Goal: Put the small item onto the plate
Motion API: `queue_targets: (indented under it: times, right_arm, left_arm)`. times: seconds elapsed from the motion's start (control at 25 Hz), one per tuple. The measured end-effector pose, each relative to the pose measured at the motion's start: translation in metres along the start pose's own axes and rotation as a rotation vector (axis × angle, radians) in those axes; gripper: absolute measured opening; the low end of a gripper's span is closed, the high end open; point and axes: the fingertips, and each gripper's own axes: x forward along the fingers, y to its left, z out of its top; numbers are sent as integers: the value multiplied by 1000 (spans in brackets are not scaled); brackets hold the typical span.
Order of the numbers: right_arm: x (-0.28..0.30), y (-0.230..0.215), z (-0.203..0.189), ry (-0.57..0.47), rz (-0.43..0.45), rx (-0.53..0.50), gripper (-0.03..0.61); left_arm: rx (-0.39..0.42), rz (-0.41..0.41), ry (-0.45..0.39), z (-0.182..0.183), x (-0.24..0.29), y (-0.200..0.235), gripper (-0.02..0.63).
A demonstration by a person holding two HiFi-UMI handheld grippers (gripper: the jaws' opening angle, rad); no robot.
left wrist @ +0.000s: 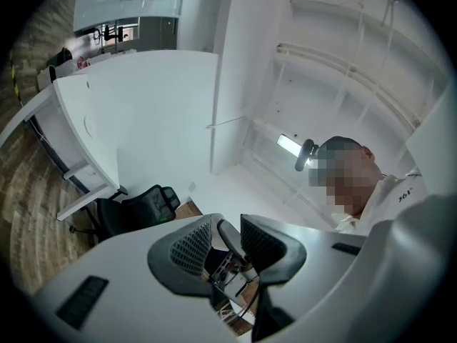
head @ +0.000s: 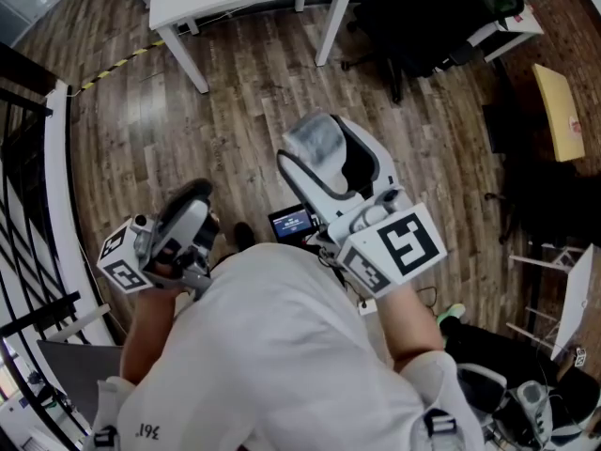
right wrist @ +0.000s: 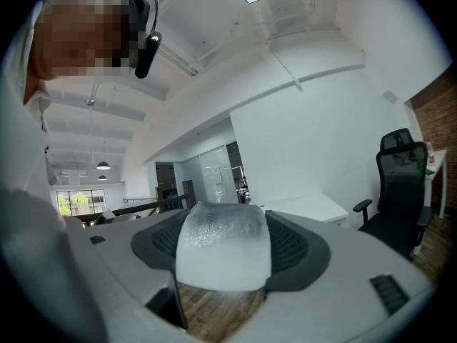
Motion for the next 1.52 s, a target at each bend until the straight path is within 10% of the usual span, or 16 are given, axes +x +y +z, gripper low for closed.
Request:
queue_targets:
  times: [1.52]
  right_arm:
    - [-60,-67,-9,15,-27,39,316]
  left_arm:
    - [24,105,41,-61,43,13,118]
